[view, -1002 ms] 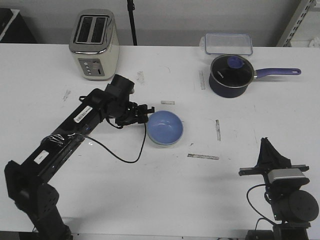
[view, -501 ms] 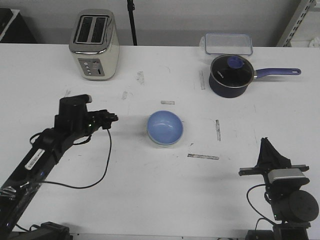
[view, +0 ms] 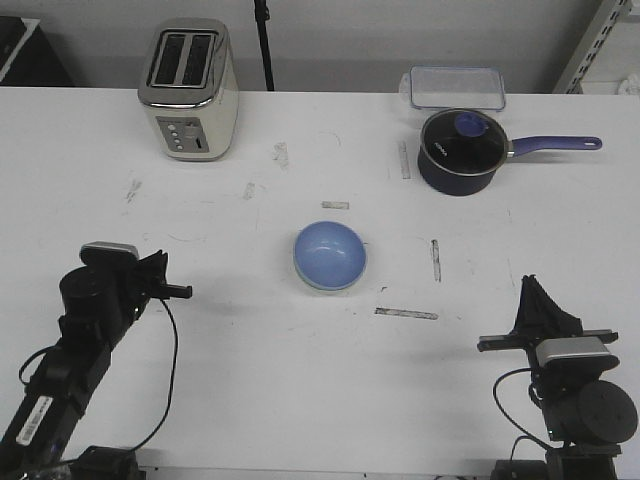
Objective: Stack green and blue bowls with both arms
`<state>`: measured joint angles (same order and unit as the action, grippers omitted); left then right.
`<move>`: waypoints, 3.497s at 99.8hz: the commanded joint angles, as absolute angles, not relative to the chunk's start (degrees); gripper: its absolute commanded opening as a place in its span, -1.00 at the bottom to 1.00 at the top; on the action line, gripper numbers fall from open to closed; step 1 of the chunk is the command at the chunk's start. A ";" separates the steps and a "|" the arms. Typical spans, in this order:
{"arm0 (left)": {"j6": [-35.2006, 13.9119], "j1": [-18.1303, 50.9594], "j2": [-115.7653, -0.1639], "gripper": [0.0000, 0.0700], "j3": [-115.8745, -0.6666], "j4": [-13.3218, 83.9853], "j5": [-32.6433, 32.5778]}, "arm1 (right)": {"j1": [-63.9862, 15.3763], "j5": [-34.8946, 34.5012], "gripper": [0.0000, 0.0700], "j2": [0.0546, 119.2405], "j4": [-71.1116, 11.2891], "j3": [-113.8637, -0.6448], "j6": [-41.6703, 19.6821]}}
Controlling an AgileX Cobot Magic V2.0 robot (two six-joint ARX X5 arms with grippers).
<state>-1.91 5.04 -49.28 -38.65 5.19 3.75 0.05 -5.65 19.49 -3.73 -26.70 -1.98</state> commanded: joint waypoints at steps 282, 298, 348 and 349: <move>-0.21 0.75 -0.19 -1.00 -0.69 -9.37 1.06 | 0.05 -5.58 -0.97 19.44 -3.01 -26.87 -2.79; -0.16 0.75 -0.19 -1.00 -0.69 -9.74 1.04 | 0.05 -5.56 -0.97 19.44 -3.01 -26.87 -2.79; 0.82 0.75 -0.19 -0.99 -0.69 -9.26 -1.32 | 0.05 -5.58 -0.97 19.44 -3.01 -26.87 -2.79; 0.82 0.75 -0.19 -0.99 -0.69 -9.17 -1.32 | 0.05 -5.56 -0.97 19.44 -3.01 -26.87 -2.79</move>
